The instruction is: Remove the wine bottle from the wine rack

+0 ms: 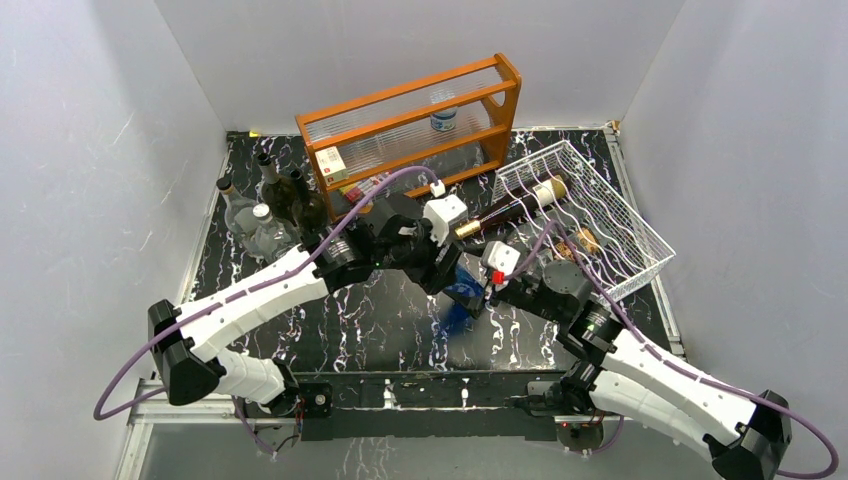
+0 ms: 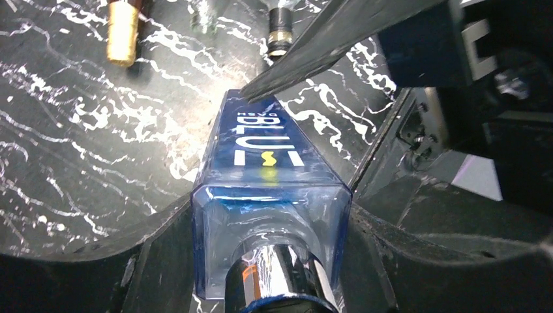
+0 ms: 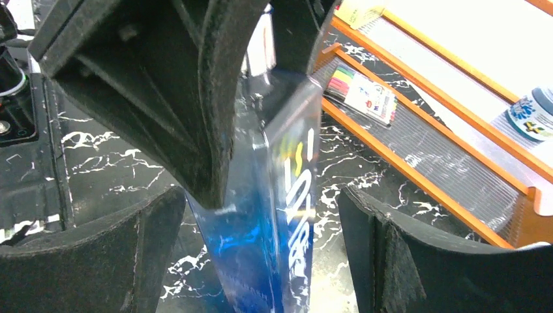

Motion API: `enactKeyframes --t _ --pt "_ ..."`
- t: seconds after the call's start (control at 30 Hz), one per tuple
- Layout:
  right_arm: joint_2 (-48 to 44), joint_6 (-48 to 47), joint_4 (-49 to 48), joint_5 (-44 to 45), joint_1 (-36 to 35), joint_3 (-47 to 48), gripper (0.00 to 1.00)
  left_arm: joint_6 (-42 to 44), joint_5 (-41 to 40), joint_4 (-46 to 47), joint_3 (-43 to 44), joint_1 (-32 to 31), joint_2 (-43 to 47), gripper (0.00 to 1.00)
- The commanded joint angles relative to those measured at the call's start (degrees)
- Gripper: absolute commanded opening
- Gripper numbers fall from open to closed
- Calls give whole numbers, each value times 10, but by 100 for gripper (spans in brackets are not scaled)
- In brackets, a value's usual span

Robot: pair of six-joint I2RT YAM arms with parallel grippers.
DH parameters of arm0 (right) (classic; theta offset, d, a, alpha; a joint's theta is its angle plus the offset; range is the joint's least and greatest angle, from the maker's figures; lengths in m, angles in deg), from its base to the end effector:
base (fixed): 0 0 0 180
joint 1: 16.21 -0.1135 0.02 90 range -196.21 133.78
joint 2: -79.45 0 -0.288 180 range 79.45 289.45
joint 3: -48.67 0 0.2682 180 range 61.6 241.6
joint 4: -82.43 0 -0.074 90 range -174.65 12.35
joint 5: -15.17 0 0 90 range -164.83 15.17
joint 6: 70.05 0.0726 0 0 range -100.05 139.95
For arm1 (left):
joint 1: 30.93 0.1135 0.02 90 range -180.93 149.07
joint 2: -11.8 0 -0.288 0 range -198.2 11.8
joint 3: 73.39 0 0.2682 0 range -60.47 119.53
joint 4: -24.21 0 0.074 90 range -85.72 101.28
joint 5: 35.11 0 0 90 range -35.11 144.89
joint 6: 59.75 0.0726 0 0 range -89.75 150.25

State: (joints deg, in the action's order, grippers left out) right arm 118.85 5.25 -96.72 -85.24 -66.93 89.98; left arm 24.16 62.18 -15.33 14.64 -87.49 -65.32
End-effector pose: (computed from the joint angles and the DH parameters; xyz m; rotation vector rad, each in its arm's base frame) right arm 0.1234 0.1715 0.3079 -0.9778 1.2510 0.6349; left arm 0.1837 -0.2949 0.3751 0.9968 1.9230 -0.7855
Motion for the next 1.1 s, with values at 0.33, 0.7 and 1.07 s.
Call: enactKeyframes --t 0.33,0.7,1.07 --pt "-62 -14 71 75 1 58 98 -59 -146 -143 122 5 23 0" --pt "-71 20 82 143 1 61 98 -127 -292 -287 149 43 48 0" --pt "-52 12 74 152 1 58 98 -69 -296 -336 139 300 95 0"
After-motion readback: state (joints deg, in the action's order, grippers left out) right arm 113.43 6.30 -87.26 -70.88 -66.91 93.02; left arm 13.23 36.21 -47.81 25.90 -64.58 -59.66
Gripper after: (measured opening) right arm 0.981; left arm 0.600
